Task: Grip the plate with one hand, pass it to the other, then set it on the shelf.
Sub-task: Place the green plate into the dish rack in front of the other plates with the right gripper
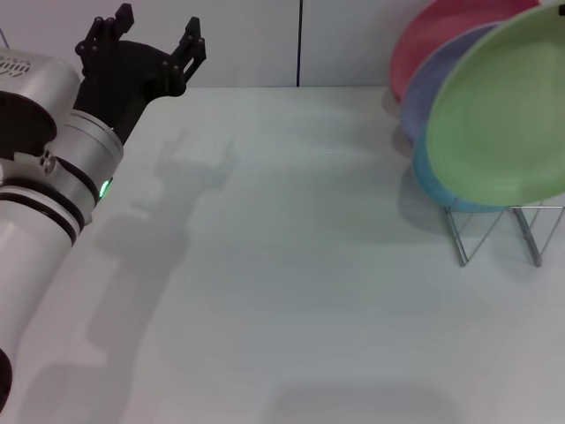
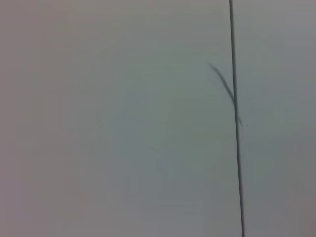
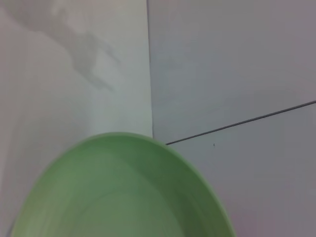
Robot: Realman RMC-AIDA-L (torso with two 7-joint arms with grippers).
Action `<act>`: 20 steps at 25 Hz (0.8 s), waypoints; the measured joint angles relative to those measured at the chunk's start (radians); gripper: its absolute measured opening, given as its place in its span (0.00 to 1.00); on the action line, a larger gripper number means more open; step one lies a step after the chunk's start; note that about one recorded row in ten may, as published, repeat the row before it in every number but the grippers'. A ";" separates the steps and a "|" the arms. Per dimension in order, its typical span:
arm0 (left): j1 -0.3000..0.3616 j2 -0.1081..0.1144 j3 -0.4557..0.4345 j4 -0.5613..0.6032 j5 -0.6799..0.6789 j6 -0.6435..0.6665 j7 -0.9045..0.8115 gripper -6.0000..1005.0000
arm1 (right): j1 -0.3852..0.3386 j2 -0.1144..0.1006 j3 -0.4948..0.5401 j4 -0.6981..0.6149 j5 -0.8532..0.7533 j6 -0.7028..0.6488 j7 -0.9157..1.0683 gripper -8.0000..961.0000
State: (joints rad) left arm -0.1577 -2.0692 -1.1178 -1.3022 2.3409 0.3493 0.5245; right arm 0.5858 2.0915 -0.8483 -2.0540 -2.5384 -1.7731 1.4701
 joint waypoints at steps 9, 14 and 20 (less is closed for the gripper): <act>-0.004 -0.001 0.007 0.003 0.000 -0.001 0.000 0.79 | -0.012 0.001 0.013 0.001 -0.004 0.025 -0.052 0.04; -0.007 -0.002 0.012 0.008 0.000 -0.001 0.000 0.79 | -0.019 0.001 0.012 0.002 -0.006 0.030 -0.073 0.04; -0.011 -0.002 0.015 0.012 -0.001 -0.001 -0.002 0.79 | -0.031 0.001 0.004 0.001 -0.012 0.031 -0.097 0.04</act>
State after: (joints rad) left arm -0.1685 -2.0708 -1.1028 -1.2899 2.3402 0.3481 0.5224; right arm 0.5546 2.0923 -0.8447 -2.0534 -2.5507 -1.7424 1.3727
